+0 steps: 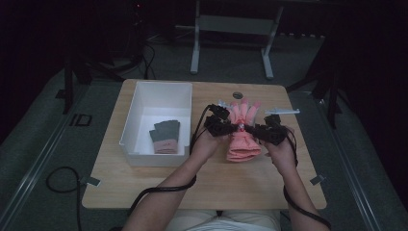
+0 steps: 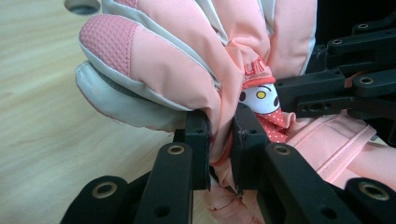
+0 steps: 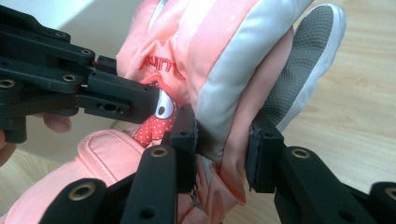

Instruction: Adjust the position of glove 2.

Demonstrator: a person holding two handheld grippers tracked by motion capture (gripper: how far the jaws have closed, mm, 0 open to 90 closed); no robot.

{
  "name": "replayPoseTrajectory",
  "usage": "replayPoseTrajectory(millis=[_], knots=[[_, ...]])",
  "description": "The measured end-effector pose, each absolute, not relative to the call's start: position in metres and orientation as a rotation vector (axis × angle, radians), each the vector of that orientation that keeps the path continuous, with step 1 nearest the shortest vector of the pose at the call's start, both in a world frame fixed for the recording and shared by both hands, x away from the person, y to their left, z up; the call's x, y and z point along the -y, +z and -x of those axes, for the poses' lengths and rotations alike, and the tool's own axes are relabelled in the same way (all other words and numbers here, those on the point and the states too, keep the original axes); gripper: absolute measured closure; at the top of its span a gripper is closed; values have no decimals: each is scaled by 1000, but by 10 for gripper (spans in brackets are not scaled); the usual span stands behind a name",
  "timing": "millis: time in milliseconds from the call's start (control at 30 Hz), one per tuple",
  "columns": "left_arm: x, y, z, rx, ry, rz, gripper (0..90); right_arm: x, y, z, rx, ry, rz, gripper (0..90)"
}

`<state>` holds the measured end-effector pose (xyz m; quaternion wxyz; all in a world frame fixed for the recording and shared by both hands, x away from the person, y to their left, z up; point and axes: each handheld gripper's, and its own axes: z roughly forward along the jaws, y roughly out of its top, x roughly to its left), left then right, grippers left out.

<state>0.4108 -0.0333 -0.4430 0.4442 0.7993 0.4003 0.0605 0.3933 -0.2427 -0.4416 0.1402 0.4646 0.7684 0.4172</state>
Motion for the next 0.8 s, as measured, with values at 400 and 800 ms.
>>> replayPoseTrajectory(millis=[400,800], knots=[[6,-409,-410,-994,209,-2001,791,216,-414,-394,-2196,1257,-1311,685],[-30,-390,-406,-1019,218,-1991,794,183,-397,-395,-2215,1292,-1257,685]])
